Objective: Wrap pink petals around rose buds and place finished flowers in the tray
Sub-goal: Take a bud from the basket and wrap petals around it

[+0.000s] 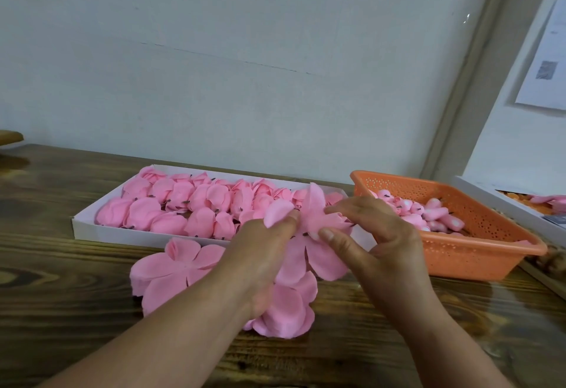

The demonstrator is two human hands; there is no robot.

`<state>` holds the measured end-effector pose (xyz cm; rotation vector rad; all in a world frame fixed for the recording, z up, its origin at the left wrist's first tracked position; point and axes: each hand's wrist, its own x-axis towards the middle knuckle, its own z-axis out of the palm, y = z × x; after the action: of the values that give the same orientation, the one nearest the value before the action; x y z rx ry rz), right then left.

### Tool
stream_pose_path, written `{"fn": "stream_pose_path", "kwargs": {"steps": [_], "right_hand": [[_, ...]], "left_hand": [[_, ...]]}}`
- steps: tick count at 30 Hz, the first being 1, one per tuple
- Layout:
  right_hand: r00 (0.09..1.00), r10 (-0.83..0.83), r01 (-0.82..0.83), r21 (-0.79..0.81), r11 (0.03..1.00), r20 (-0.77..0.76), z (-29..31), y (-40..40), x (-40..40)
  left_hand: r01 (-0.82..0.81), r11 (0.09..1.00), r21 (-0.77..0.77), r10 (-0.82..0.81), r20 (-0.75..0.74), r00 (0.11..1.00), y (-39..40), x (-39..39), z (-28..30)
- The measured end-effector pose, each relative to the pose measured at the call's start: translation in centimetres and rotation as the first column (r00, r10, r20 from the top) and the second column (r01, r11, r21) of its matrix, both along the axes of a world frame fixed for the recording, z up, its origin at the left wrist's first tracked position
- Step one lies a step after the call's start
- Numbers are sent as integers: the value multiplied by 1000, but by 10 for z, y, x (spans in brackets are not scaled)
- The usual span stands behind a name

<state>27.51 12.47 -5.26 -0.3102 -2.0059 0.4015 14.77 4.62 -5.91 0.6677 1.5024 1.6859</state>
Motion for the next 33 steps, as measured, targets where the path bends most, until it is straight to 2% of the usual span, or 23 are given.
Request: {"fn": "stream_pose_path", "kwargs": {"steps": [5, 9, 12, 15, 18, 28, 33], "right_hand": [[996, -75, 65, 157, 985, 55, -1, 1, -3], [991, -116, 103, 162, 981, 74, -2, -2, -4], [994, -30, 35, -43, 998, 103, 0, 1, -2], [988, 127, -90, -332, 939, 90, 3, 8, 3], [970, 243, -215, -430, 877, 9, 6, 8, 7], [991, 125, -116, -181, 977, 40, 3, 3, 2], [991, 23, -29, 39, 999, 133, -2, 3, -1]], "left_hand": [[15, 1000, -13, -13, 133, 991, -1, 1, 1], [60, 998, 35, -67, 258, 964, -2, 5, 4], [80, 995, 66, -95, 262, 960, -4, 7, 5], [119, 991, 62, -129, 212, 969, -3, 7, 2], [143, 988, 51, -149, 171, 974, -3, 7, -1], [269, 956, 115, -283, 136, 949, -6, 9, 2], [250, 964, 91, -260, 120, 958, -6, 9, 0]]}}
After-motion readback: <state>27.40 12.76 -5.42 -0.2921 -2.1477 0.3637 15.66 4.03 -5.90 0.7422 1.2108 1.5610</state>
